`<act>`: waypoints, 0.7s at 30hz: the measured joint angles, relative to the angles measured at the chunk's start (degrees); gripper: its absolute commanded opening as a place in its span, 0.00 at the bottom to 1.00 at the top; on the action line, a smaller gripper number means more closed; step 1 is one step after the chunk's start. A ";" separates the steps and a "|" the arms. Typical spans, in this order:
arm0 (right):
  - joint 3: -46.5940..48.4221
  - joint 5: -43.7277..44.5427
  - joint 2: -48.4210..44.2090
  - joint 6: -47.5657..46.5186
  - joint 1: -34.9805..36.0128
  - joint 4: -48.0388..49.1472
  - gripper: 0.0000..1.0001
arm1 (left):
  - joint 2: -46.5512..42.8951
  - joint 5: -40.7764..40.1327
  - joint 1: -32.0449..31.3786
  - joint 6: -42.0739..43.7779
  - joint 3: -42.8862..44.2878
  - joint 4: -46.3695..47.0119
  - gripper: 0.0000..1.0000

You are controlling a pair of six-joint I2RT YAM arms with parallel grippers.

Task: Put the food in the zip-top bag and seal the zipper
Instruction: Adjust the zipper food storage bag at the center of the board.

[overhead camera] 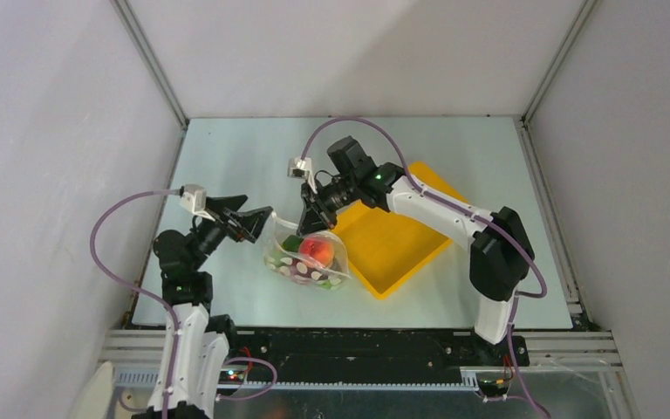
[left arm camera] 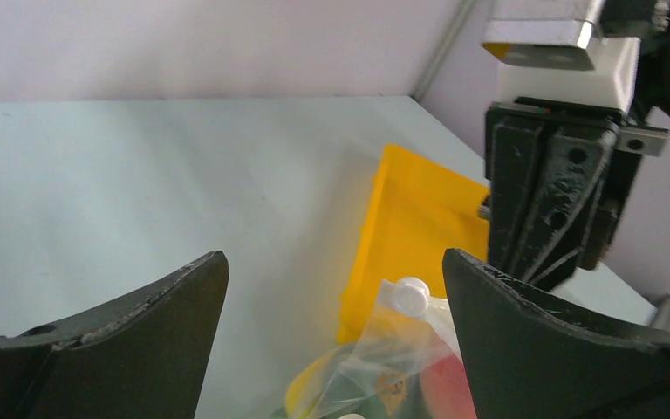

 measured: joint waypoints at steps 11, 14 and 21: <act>4.26 -0.17 2.21 1.99 -2.14 0.63 0.00 | 1.53 11.39 4.39 -4.22 -2.43 8.37 1.00; 7.26 -0.57 3.56 1.99 -2.73 -0.02 0.00 | -2.29 10.64 6.01 -2.56 -2.54 6.10 1.00; 9.92 -2.21 5.40 0.85 -3.10 -2.36 0.00 | 1.66 10.97 7.76 -1.14 -3.30 5.99 0.99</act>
